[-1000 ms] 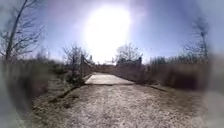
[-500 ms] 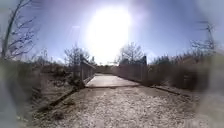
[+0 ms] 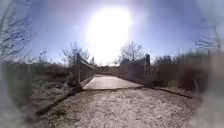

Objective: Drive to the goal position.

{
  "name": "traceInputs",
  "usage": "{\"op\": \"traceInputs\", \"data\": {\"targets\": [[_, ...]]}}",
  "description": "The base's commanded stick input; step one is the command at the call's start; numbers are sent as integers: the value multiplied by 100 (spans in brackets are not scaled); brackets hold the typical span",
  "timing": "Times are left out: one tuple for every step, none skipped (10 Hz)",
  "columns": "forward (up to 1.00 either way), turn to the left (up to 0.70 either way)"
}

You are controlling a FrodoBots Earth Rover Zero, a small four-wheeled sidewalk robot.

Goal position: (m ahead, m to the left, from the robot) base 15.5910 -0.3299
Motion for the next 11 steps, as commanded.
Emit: {"op": "traceInputs", "data": {"targets": [[70, 0], [70, -3], [70, -5], [70, -8], [70, -1], [70, 0], [70, 0], [70, 0], [70, 16], [70, 13], [70, 6]]}}
